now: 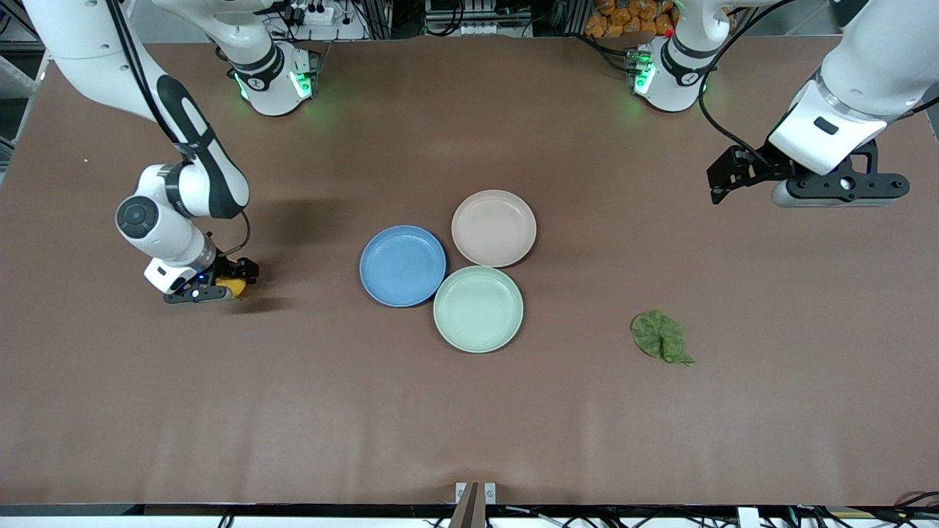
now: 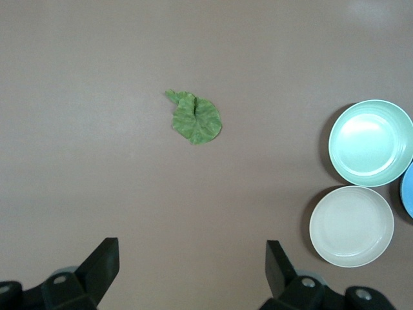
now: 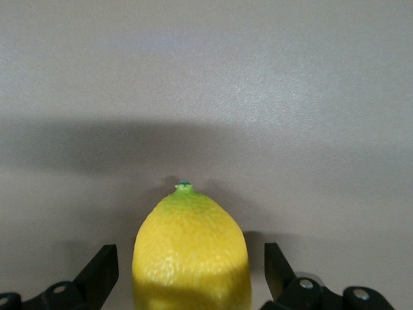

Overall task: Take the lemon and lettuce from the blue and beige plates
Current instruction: 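Lower the lemon and open the right gripper while the left gripper withdraws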

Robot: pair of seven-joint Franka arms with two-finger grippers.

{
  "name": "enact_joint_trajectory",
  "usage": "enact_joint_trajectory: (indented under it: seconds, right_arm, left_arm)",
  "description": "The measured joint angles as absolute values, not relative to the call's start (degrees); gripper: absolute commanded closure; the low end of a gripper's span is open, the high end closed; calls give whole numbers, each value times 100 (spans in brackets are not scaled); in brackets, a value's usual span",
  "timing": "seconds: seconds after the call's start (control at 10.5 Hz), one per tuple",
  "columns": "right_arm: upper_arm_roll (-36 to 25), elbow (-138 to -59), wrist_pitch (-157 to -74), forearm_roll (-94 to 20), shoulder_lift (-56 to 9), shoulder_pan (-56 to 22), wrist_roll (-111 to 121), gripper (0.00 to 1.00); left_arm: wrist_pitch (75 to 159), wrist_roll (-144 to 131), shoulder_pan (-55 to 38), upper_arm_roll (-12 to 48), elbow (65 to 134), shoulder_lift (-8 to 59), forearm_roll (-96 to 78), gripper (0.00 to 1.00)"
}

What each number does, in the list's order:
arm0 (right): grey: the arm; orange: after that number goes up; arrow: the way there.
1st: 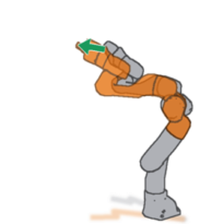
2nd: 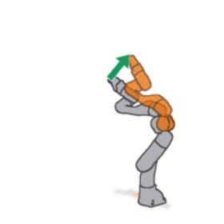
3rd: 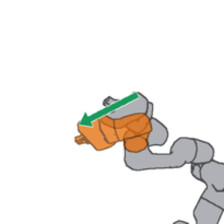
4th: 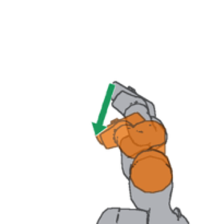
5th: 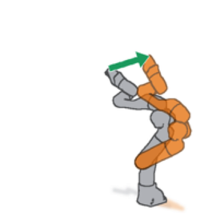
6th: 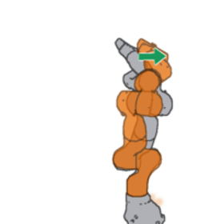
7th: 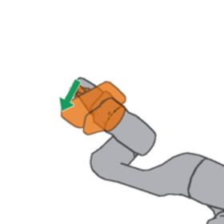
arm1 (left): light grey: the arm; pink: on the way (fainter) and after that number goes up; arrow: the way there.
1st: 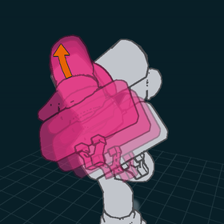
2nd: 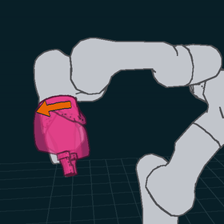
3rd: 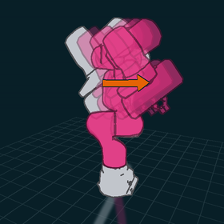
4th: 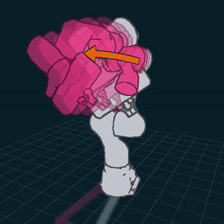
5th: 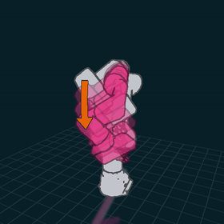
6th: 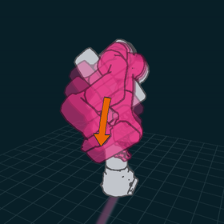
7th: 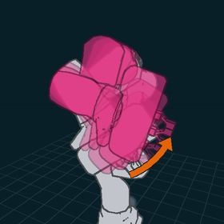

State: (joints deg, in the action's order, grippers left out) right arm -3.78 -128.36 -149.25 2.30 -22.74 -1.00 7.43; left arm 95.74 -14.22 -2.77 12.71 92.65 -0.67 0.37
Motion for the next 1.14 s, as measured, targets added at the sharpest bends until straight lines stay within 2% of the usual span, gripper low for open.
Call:
enact_joint_trajectory:
  seconds: [0.28, 0.85, 1.14]
  right_arm:
    - [-375, -12060, -13318, 151, -1957, -100, 738, 0]
    - [-386, -10502, -10882, 137, -1655, 97, 734, 0]
    - [-387, -10084, -10316, 138, -1313, 186, 734, 0]
  left_arm:
    - [9521, -1422, -253, 1254, 9152, -47, 37, 0]
    - [8923, -1422, -218, 1230, 8950, -42, 42, 0]
    - [8843, -1422, -217, 1226, 8908, -37, 49, 0]
